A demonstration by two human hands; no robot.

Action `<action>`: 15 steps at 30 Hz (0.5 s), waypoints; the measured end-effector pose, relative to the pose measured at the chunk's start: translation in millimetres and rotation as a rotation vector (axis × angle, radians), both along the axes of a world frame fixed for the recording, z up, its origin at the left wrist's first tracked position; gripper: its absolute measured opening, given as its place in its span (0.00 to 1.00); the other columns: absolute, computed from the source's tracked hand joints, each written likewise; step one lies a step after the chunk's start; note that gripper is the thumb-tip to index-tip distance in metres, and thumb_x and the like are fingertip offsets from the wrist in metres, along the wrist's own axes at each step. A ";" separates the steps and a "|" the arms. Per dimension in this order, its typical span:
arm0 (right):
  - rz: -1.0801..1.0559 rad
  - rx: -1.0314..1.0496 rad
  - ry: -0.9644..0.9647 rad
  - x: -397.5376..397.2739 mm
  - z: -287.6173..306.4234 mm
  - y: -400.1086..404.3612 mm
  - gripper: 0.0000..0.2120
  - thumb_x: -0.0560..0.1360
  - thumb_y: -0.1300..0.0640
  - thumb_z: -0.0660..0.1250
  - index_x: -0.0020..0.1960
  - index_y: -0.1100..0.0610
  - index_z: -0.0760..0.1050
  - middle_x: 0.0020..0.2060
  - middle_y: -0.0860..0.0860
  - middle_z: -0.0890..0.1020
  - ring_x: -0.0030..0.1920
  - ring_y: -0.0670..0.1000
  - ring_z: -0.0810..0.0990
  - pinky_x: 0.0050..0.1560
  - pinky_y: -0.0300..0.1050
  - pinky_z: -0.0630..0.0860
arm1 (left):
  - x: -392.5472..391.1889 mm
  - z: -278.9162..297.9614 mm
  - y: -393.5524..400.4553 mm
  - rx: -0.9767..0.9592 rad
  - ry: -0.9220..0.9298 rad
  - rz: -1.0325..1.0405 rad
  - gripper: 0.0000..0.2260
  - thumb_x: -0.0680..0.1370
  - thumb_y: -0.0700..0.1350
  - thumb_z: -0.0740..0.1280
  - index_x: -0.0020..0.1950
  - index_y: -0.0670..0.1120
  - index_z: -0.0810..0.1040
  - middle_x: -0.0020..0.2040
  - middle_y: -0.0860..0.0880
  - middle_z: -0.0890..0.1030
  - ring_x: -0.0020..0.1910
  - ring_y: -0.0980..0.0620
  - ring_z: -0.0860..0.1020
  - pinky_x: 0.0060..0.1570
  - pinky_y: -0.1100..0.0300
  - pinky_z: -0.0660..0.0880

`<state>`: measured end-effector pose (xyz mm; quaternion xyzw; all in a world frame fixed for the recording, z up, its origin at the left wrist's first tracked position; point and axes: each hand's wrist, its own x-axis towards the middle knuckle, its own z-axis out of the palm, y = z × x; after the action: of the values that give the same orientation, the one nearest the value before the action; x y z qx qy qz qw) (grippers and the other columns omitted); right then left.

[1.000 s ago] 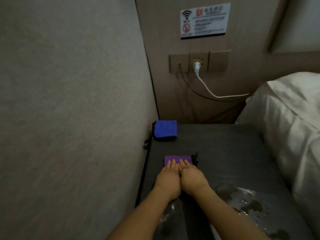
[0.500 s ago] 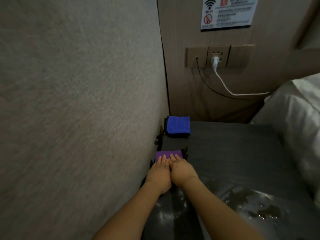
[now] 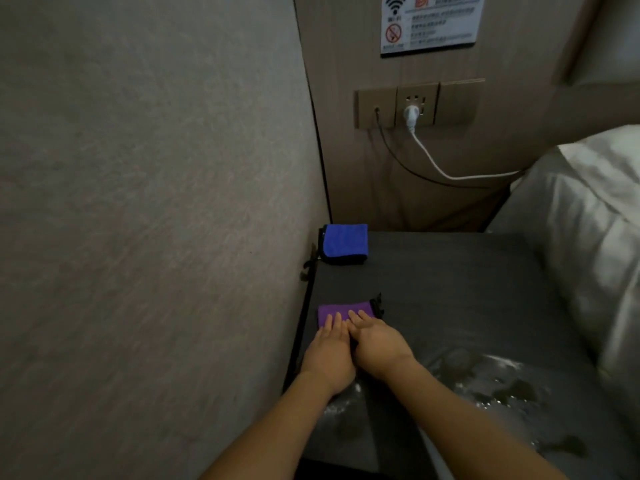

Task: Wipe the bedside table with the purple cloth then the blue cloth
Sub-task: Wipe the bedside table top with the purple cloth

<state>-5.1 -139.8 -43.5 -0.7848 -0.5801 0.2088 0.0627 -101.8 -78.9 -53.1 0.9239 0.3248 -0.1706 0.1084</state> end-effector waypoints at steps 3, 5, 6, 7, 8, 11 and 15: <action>-0.045 -0.009 0.008 27.2 3.6 -30.1 0.27 0.78 0.59 0.55 0.76 0.56 0.55 0.77 0.52 0.55 0.77 0.49 0.53 0.76 0.44 0.52 | 26.9 -0.3 -23.6 0.004 -0.026 -0.070 0.32 0.79 0.44 0.57 0.78 0.39 0.45 0.79 0.41 0.46 0.79 0.45 0.44 0.77 0.54 0.44; -0.083 -0.010 -0.005 46.5 2.7 -52.1 0.28 0.76 0.62 0.55 0.76 0.56 0.55 0.77 0.52 0.55 0.77 0.49 0.53 0.76 0.42 0.51 | 47.8 0.8 -41.3 0.003 -0.038 -0.127 0.32 0.78 0.44 0.57 0.78 0.38 0.46 0.79 0.41 0.46 0.79 0.45 0.44 0.77 0.54 0.43; -0.104 -0.014 -0.016 55.6 2.6 -63.7 0.28 0.76 0.62 0.54 0.76 0.56 0.54 0.77 0.52 0.55 0.77 0.48 0.53 0.76 0.41 0.51 | 59.0 1.1 -50.4 -0.001 -0.040 -0.152 0.32 0.78 0.44 0.57 0.78 0.38 0.45 0.79 0.41 0.46 0.79 0.45 0.44 0.77 0.54 0.43; -0.127 -0.011 -0.023 64.8 2.7 -75.1 0.28 0.76 0.62 0.54 0.76 0.56 0.54 0.77 0.51 0.55 0.77 0.48 0.53 0.75 0.40 0.50 | 70.1 0.9 -59.5 -0.003 -0.037 -0.177 0.32 0.78 0.44 0.57 0.78 0.38 0.45 0.79 0.41 0.46 0.79 0.45 0.44 0.77 0.54 0.44; -0.156 -0.012 -0.022 73.6 3.2 -86.7 0.28 0.76 0.62 0.54 0.76 0.55 0.54 0.77 0.51 0.55 0.77 0.48 0.52 0.75 0.40 0.50 | 81.5 -0.2 -68.6 -0.002 -0.033 -0.206 0.32 0.79 0.45 0.57 0.78 0.38 0.45 0.79 0.41 0.45 0.79 0.45 0.44 0.77 0.53 0.44; -0.236 -0.030 -0.029 101.0 5.8 -121.1 0.28 0.77 0.62 0.54 0.76 0.54 0.54 0.77 0.50 0.55 0.77 0.47 0.53 0.74 0.37 0.50 | 115.0 -1.4 -95.5 0.005 -0.035 -0.295 0.32 0.79 0.47 0.56 0.78 0.36 0.46 0.79 0.39 0.46 0.79 0.44 0.44 0.77 0.53 0.44; -0.316 -0.066 -0.019 136.8 2.6 -157.0 0.28 0.77 0.61 0.55 0.75 0.54 0.56 0.77 0.51 0.55 0.77 0.48 0.53 0.74 0.37 0.52 | 151.9 3.2 -123.8 -0.004 -0.064 -0.387 0.30 0.81 0.47 0.55 0.78 0.36 0.46 0.79 0.40 0.47 0.79 0.44 0.45 0.77 0.53 0.45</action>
<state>131.7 -296.8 -40.9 -0.8698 -0.4430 0.2078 0.0636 50.1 -202.7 -49.9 0.9739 0.1373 -0.1595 0.0854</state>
